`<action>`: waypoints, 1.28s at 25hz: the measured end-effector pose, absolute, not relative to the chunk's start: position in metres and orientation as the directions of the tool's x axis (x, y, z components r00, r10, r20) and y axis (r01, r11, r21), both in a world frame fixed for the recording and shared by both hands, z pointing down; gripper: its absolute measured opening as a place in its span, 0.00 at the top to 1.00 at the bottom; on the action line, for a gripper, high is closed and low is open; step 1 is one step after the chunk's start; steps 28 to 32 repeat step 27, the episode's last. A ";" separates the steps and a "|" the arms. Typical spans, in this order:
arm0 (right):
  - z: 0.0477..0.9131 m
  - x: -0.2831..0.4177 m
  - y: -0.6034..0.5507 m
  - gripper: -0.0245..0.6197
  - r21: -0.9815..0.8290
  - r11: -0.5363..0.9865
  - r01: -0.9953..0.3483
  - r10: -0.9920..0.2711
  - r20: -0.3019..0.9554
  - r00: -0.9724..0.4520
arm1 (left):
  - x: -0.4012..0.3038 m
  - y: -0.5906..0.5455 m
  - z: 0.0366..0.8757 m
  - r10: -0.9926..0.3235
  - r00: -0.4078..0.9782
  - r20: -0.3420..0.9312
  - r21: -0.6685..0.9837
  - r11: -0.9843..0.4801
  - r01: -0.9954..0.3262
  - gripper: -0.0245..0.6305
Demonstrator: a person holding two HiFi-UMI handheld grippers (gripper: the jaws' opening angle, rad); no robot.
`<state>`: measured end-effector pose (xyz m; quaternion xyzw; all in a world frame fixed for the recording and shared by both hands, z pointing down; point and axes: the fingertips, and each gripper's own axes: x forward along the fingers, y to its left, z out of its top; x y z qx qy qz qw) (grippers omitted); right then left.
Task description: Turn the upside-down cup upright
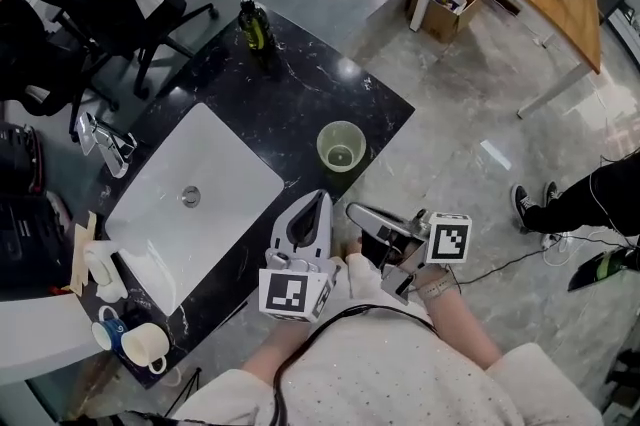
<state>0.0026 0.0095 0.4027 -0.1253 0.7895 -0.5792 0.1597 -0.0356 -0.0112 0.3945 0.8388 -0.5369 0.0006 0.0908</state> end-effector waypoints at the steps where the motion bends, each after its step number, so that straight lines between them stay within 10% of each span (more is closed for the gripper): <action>1: 0.405 0.005 0.009 0.95 -0.927 0.360 -0.104 -0.400 -0.052 -0.915 | -0.034 -0.011 0.395 -0.900 0.423 0.100 0.149 -0.407 -0.901 0.96; 11: 0.397 0.013 0.003 0.95 -0.456 0.652 -0.605 -0.618 0.142 -0.773 | -0.023 -0.003 0.401 -0.892 0.438 0.113 0.143 -0.421 -0.896 0.96; 32: 0.374 0.023 0.002 0.95 -0.192 0.661 -0.726 -0.719 0.117 -0.685 | -0.021 0.000 0.393 -0.887 0.450 0.102 0.142 -0.434 -0.890 0.96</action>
